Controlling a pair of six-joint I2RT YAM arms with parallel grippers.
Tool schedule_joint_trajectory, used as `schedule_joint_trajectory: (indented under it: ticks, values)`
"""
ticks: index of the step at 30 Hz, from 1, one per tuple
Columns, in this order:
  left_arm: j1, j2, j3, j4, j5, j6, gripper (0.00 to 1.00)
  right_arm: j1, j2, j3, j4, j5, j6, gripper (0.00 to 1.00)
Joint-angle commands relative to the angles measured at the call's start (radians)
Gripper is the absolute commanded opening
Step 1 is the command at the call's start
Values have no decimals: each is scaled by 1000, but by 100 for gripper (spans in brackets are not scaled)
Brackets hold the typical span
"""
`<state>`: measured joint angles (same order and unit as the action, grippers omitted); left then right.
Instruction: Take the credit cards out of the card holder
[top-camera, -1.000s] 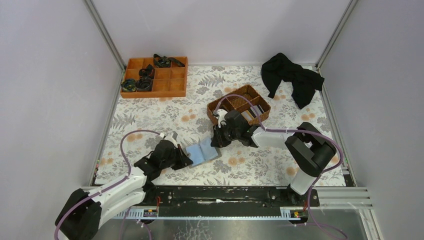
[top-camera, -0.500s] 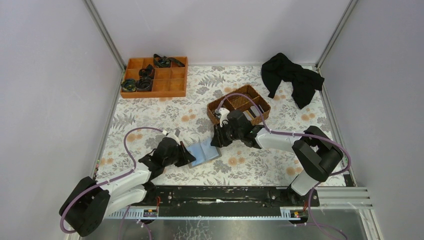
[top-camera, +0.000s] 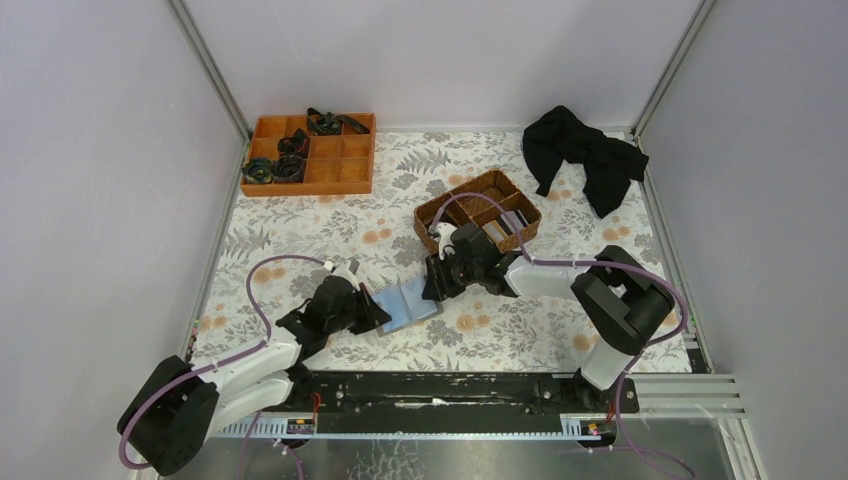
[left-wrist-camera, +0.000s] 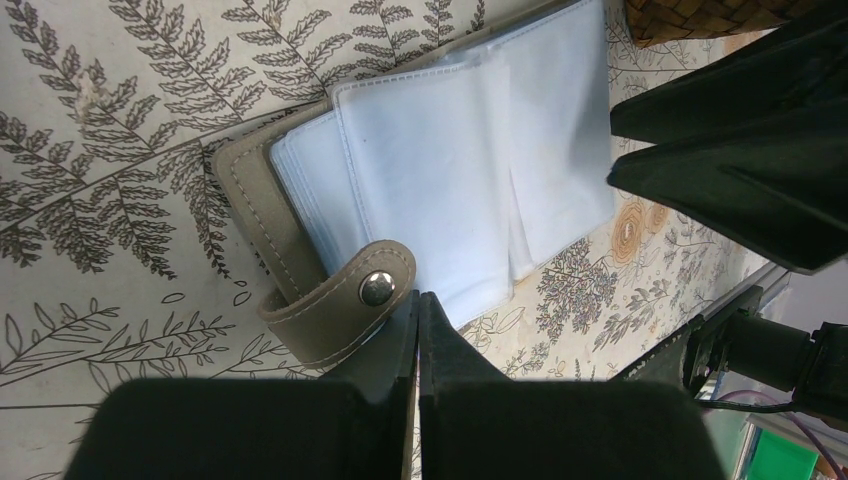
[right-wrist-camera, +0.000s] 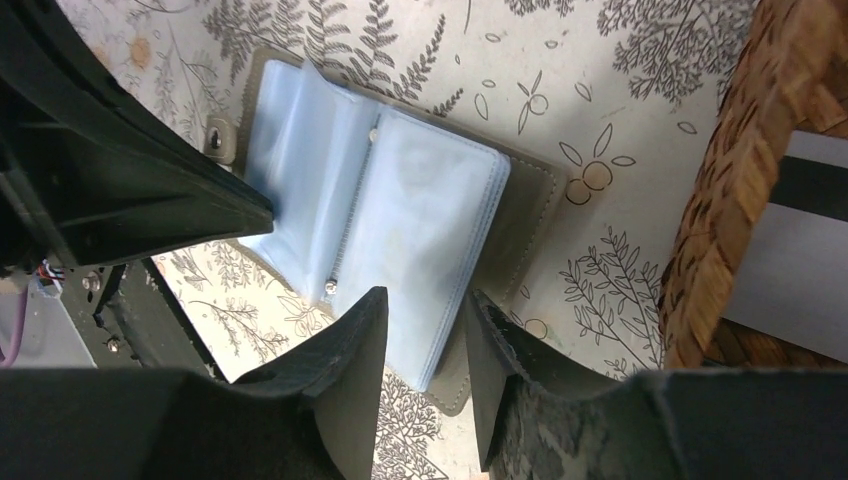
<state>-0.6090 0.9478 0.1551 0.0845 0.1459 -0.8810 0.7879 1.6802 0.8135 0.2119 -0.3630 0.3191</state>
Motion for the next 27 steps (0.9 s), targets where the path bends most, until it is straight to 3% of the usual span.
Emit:
schedule_joint_trajectory:
  ticks: [1, 27]
  values:
    - [-4, 16, -34, -39, -39, 23, 0, -2, 38, 9, 39, -47, 13, 42]
    - [-4, 81, -25, 15, -14, 39, 0, 17, -62, 22, -16, -33, 2, 40]
